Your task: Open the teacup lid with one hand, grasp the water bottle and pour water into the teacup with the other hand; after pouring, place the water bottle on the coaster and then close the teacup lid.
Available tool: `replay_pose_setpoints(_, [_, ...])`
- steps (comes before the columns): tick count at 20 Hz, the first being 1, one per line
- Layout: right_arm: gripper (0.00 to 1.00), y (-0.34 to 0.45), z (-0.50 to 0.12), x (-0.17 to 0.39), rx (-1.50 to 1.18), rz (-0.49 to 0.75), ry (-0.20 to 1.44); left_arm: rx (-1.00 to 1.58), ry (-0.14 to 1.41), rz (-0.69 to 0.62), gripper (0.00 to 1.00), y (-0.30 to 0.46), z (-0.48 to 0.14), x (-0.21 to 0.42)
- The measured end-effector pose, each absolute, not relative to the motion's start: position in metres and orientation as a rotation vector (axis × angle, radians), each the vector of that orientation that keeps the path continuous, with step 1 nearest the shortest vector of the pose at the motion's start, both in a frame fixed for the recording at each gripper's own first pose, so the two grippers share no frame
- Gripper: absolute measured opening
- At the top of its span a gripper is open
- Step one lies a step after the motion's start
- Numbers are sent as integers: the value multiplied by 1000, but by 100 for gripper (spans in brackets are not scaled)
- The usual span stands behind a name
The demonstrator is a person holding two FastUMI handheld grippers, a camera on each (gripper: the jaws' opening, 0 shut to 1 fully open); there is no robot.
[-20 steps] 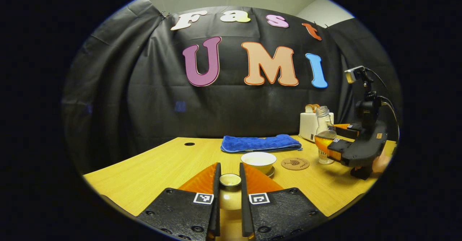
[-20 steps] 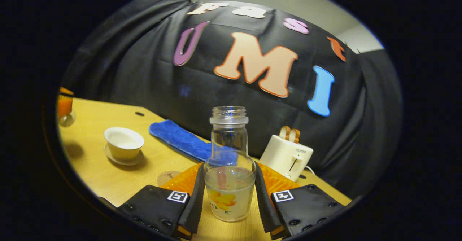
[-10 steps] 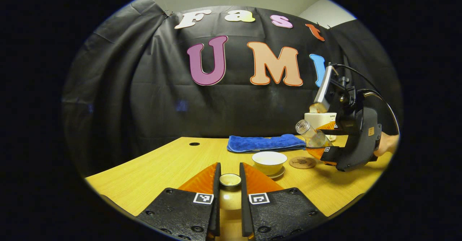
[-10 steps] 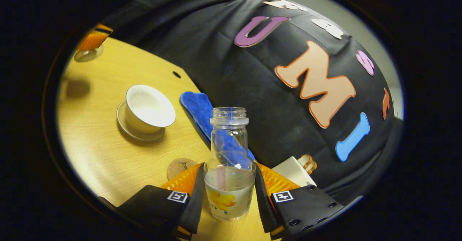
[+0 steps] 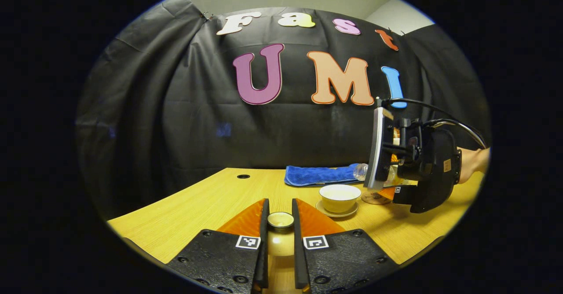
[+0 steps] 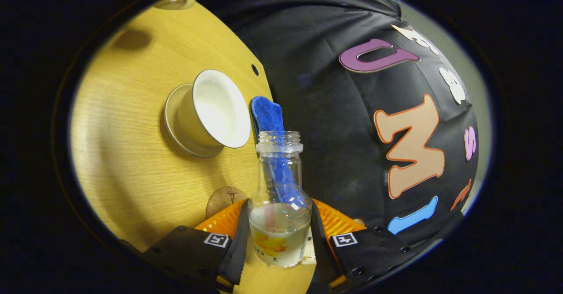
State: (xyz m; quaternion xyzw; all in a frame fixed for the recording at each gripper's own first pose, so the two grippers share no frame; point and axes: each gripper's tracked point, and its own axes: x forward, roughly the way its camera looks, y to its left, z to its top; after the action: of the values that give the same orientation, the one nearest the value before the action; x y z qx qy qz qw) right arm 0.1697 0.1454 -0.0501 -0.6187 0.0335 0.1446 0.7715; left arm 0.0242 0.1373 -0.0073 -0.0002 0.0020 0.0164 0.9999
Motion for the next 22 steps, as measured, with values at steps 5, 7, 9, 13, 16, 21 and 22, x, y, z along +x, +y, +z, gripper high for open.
replay_pose_setpoints(5, [69,150,-51,172,-1494,303,44,0,5,37,20,140,-8,23])
replay_pose_setpoints(7, [69,151,-47,172,-1547,293,24,0,5,35,20,140,-8,24])
replay_pose_setpoints(9, [68,153,-43,173,-1609,282,-5,1,5,35,20,139,-8,24])
replay_pose_setpoints(13, [71,160,-33,178,-1717,277,-53,0,6,35,20,140,-8,24])
replay_pose_setpoints(16, [70,164,-26,177,-1800,278,-83,-2,7,34,20,140,-8,24])
replay_pose_setpoints(21, [70,172,-13,179,-1911,282,-134,-3,8,29,20,139,-9,24])
replay_pose_setpoints(22, [70,173,-9,180,-1927,282,-142,-3,8,28,20,139,-8,23])
